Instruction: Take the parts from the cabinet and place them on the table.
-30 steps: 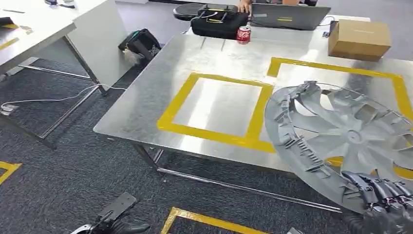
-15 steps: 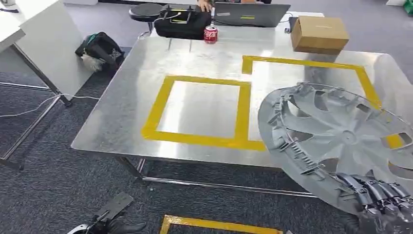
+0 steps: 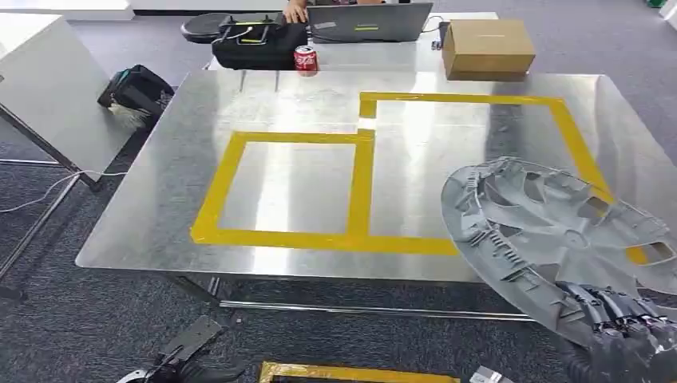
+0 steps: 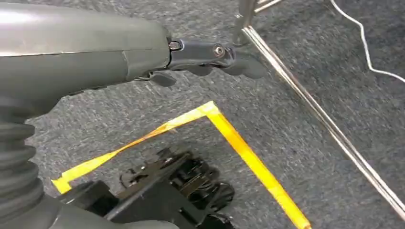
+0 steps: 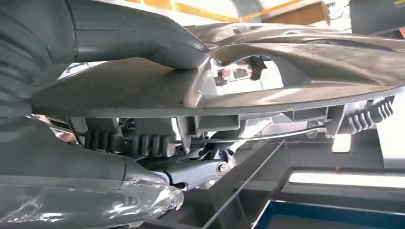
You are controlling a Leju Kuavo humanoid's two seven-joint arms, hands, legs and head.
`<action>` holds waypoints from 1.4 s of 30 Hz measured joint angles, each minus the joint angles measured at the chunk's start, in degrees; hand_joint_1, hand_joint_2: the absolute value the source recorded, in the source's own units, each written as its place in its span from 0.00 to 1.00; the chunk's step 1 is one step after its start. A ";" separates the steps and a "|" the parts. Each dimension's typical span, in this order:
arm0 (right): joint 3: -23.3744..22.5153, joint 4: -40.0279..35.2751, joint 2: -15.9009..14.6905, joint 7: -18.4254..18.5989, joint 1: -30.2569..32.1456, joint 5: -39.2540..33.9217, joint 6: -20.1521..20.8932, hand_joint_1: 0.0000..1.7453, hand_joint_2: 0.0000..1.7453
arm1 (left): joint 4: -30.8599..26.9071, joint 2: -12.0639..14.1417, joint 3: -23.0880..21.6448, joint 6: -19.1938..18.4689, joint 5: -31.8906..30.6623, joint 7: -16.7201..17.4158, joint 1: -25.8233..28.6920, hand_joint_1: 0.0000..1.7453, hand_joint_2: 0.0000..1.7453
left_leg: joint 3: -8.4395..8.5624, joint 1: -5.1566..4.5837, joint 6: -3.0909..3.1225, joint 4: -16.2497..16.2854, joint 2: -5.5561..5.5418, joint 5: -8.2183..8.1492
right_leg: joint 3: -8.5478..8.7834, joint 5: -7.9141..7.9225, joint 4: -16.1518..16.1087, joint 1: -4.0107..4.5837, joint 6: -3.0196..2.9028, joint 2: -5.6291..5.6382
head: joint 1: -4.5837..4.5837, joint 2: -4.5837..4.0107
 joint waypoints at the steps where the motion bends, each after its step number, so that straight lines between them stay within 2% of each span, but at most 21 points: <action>1: 0.15 0.09 -0.31 0.00 0.00 0.00 0.02 1.00 1.00 | 0.00 0.00 -0.02 0.00 0.00 0.00 0.00 0.00 1.00 | 1.55 -0.06 0.29 -3.86 -0.04 3.02 | 0.46 -0.28 0.00 0.03 0.09 0.27 | -0.02 0.00; 3: 0.59 0.15 -0.87 0.07 -0.01 0.00 0.04 1.00 1.00 | 0.00 0.07 -0.02 0.00 0.00 0.00 0.00 0.00 1.00 | 5.59 -0.29 1.10 -13.37 -0.35 8.03 | 1.26 -1.03 -0.01 0.04 0.50 0.60 | -0.02 0.00; 4: 0.76 0.22 -1.05 0.09 -0.09 0.00 0.06 1.00 1.00 | 0.00 0.09 -0.04 0.00 0.00 0.00 -0.03 0.00 1.00 | 6.57 -0.39 1.24 -14.79 -0.43 6.96 | 0.86 -1.58 0.38 0.61 1.05 0.83 | 0.03 0.00; 5: 0.85 0.22 -1.22 0.28 -0.09 0.02 0.20 1.00 1.00 | 0.00 0.11 -0.04 0.02 0.02 0.00 -0.15 0.00 1.00 | 6.65 -0.41 1.33 -15.02 -0.44 6.34 | 1.18 -1.58 0.22 0.36 1.31 1.05 | 0.11 0.00; 7: 1.11 0.20 -1.33 1.53 0.02 0.02 2.17 1.00 1.00 | -0.02 0.11 -0.02 0.13 0.09 0.07 0.12 0.00 1.00 | 6.68 -0.61 1.78 -15.27 -0.43 6.14 | 0.99 -1.56 -0.57 0.17 1.98 1.07 | 0.05 0.00; 8: 1.27 0.13 -1.40 2.14 0.20 0.02 3.24 1.00 1.00 | -0.15 0.02 -0.02 0.15 0.20 0.07 0.16 0.00 1.00 | 7.14 -0.18 2.16 -15.73 -0.39 6.15 | 1.47 -1.88 -0.67 0.27 2.35 1.08 | 0.05 0.00; 9: 1.48 0.02 -1.53 3.16 0.70 0.00 4.26 1.00 1.00 | -0.31 -0.02 0.00 0.28 0.20 0.07 0.25 0.00 1.00 | 7.69 -0.02 2.43 -15.98 -0.37 6.09 | 1.68 -2.43 0.23 0.32 2.63 0.34 | 0.32 0.00; 10: 1.79 -0.13 -1.96 4.11 0.97 -0.02 4.93 1.00 1.00 | -0.31 0.00 0.04 0.48 0.20 0.07 0.23 0.00 1.00 | 8.01 0.00 2.84 -15.98 -0.35 5.84 | 0.22 -4.11 3.23 0.33 2.81 -0.32 | 0.79 0.00; 13: 2.82 -0.22 -3.96 9.23 1.37 -0.04 6.78 1.00 1.00 | -0.31 0.00 0.15 0.94 0.20 0.33 0.45 0.00 1.00 | 8.45 -0.19 3.14 -15.96 -0.24 5.19 | -7.81 -9.65 16.98 0.28 3.16 -0.78 | 0.90 0.00; 14: 3.29 -0.28 -4.84 11.48 1.50 -0.04 7.47 1.00 1.00 | -0.31 -0.04 0.15 1.09 0.20 0.52 0.50 0.00 1.00 | 8.68 -0.22 3.15 -15.96 -0.24 4.98 | -9.11 -9.43 18.55 0.28 3.20 -0.78 | 0.94 0.00; 15: 4.45 -0.31 -6.59 15.26 1.50 -0.04 8.52 1.00 1.00 | -0.31 -0.09 0.18 1.25 0.15 0.70 0.56 0.00 1.00 | 9.27 -0.22 3.12 -15.96 -0.25 4.58 | -9.19 -7.02 17.26 0.28 3.18 -0.78 | 0.90 0.00; 18: 7.10 -0.85 -11.04 21.99 2.11 -0.28 10.16 1.00 1.00 | -0.31 -0.44 0.42 1.57 -0.02 0.85 0.59 0.00 1.00 | 11.13 -0.02 2.62 -15.96 -0.28 3.35 | -3.46 2.31 2.94 0.19 3.14 -1.19 | 0.96 0.00; 19: 7.41 -0.87 -11.78 22.40 2.34 -0.72 10.56 1.00 1.00 | -0.31 -0.41 0.66 1.75 -0.02 0.87 0.62 0.00 1.00 | 11.34 -0.47 2.16 -15.89 -0.38 3.01 | -2.53 1.44 1.57 0.48 3.15 -1.45 | 1.03 0.00; 20: 7.56 -1.23 -12.66 22.62 2.93 -1.75 11.06 1.00 1.00 | -0.31 -0.46 1.05 1.92 -0.02 0.90 0.62 0.00 1.00 | 11.12 -0.62 1.90 -15.64 -0.41 2.91 | -2.21 1.66 1.12 0.33 2.34 -1.18 | 1.09 0.00; 21: 7.61 -1.38 -13.49 22.80 3.67 -3.15 11.41 1.00 1.00 | -0.31 -0.46 1.42 2.01 -0.02 0.98 0.68 0.00 1.00 | 11.08 -0.74 2.08 -15.55 -0.41 2.78 | -2.36 2.06 0.84 0.09 2.40 -1.08 | 0.87 0.02; 22: 7.65 -1.51 -14.21 22.77 4.49 -4.66 11.63 1.00 1.00 | -0.31 -0.48 1.73 2.08 -0.02 1.05 0.80 0.00 1.00 | 11.05 -0.84 3.03 -15.76 -0.38 3.28 | -2.43 2.04 0.85 0.13 2.47 -0.94 | 0.66 0.02; 28: 4.50 -1.84 -17.09 22.86 9.05 -15.99 11.82 1.00 1.00 | -0.31 -1.13 3.96 2.05 0.04 1.14 1.06 0.00 1.00 | 11.75 -0.82 3.30 -17.13 -0.37 3.32 | -2.40 1.61 0.79 0.33 1.74 -0.63 | 0.74 0.00; 29: 3.60 -1.84 -17.40 22.86 9.63 -17.64 11.76 1.00 1.00 | -0.31 -1.29 4.44 1.90 0.29 1.14 1.17 0.00 1.00 | 11.75 -0.81 3.08 -17.21 -0.37 3.39 | -2.40 1.64 0.80 0.36 1.55 -0.64 | 0.75 0.02; 31: 1.95 -1.84 -17.83 22.86 10.70 -20.90 11.28 1.00 1.00 | -0.33 -1.88 5.59 0.64 1.63 -0.06 1.30 0.00 1.00 | 11.77 -0.71 1.72 -17.44 -0.35 3.42 | -2.40 1.61 0.82 0.41 1.43 -0.64 | 0.77 0.02; 32: 1.24 -1.84 -18.03 22.86 11.18 -22.56 10.88 1.00 1.00 | -0.46 -2.30 6.34 -0.29 2.65 -1.10 1.37 0.00 1.00 | 11.75 -0.70 1.47 -17.46 -0.35 3.44 | -2.41 1.62 0.83 0.41 1.40 -0.65 | 0.77 0.02; 42: -3.28 -0.61 -18.60 20.43 11.81 -33.16 10.36 1.00 1.00 | -2.38 -4.85 12.02 -4.09 5.16 -4.92 1.11 0.00 1.00 | 11.81 -0.81 1.42 -17.43 -0.33 3.61 | -2.18 2.05 0.53 0.30 1.45 -0.64 | 0.79 0.02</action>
